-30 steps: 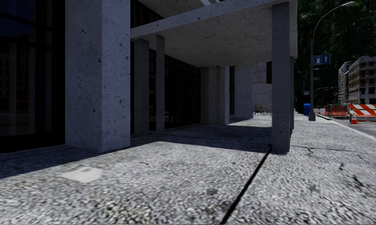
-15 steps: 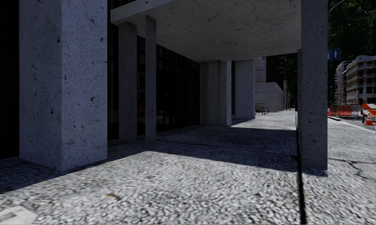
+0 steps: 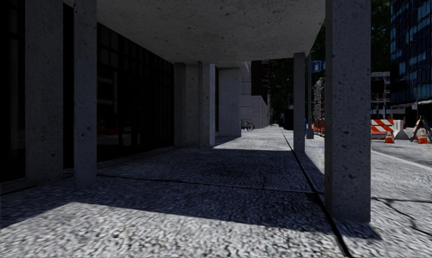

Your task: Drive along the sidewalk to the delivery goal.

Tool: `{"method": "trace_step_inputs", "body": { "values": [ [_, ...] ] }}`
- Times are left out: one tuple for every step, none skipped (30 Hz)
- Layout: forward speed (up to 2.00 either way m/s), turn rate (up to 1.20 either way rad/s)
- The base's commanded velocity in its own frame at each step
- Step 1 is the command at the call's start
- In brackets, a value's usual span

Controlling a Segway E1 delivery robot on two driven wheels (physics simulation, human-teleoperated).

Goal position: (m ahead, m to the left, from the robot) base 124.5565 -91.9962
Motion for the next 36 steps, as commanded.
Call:
{"method": "trace_step_inputs", "body": {
  "values": [
    [2.00,-0.61],
    [2.00,-0.42],
    [2.00,-0.42],
    [2.00,-0.02],
    [2.00,0.00],
    [2.00,0.00],
    [2.00,0.00],
    [2.00,0.00],
    [2.00,0.00],
    [2.00,0.00],
    [2.00,0.00],
    [2.00,0.00],
    [2.00,0.00],
    [2.00,0.00],
    [2.00,0.00],
    [2.00,0.00],
    [2.00,0.00],
    [2.00,0.00],
    [2.00,-0.06],
    [2.00,-0.06],
    [2.00,-0.17],
    [2.00,-0.32],
    [2.00,-0.40],
    [2.00,-0.43],
    [2.00,-0.43],
    [2.00,-0.43],
    [2.00,-0.43],
    [2.00,-0.43],
    [2.00,-0.43],
    [2.00,-0.43],
    [2.00,-0.43],
    [2.00,-0.43],
    [2.00,-0.43],
    [2.00,-0.43],
    [2.00,-0.43],
    [2.00,-0.43]
  ]
}}
